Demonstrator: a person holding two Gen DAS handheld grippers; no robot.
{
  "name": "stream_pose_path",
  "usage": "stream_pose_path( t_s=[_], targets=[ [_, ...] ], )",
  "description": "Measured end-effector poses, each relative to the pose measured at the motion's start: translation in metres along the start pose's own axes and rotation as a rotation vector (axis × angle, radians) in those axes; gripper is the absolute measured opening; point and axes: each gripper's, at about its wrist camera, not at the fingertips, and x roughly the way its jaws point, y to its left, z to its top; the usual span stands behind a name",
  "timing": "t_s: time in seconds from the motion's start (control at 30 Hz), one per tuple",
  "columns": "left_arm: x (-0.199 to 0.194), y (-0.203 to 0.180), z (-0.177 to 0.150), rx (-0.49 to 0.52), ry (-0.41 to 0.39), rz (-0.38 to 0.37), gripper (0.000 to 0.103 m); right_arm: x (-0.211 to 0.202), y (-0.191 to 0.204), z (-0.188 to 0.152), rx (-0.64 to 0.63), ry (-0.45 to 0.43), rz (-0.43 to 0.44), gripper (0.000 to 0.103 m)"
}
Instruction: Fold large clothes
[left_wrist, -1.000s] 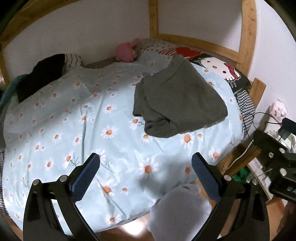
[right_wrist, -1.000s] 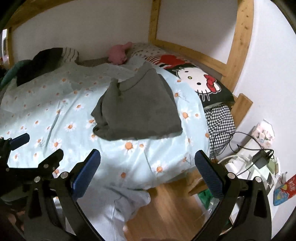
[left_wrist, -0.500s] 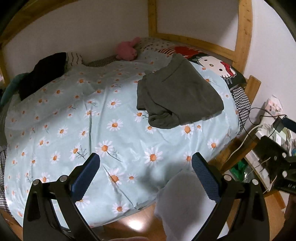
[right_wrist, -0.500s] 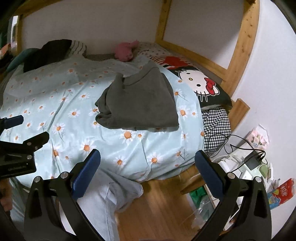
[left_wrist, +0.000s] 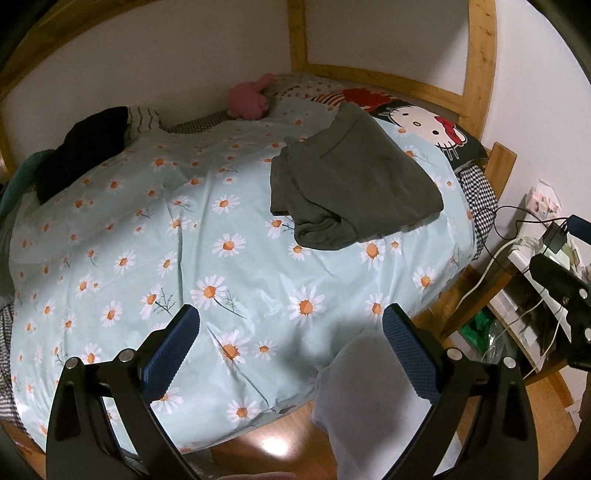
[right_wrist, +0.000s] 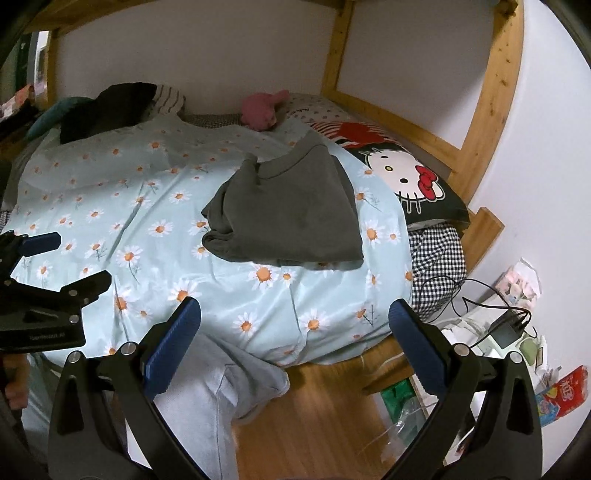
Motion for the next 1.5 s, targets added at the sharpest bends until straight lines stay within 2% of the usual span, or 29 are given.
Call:
stream_pose_path(
  t_s=[0.9, 1.23, 1.5],
  targets=[
    [0.0003, -0.0032, -0.0041, 0.021, 0.016, -0.038, 0.097, 0.0012, 0.0007, -0.0008, -0.013, -0.006, 0.003, 0.100],
    [0.0021, -0.0056, -0.0056, 0.033, 0.025, -0.076, 0.097, -0.0005, 0.0005, -0.0013, -0.014, -0.011, -0.003, 0.100],
    [0.0070, -0.0033, -0.0061, 0.026, 0.027, -0.061, 0.097, 0.0004, -0.0003, 0.0004, -0.010, -0.014, -0.009, 0.100]
  ],
)
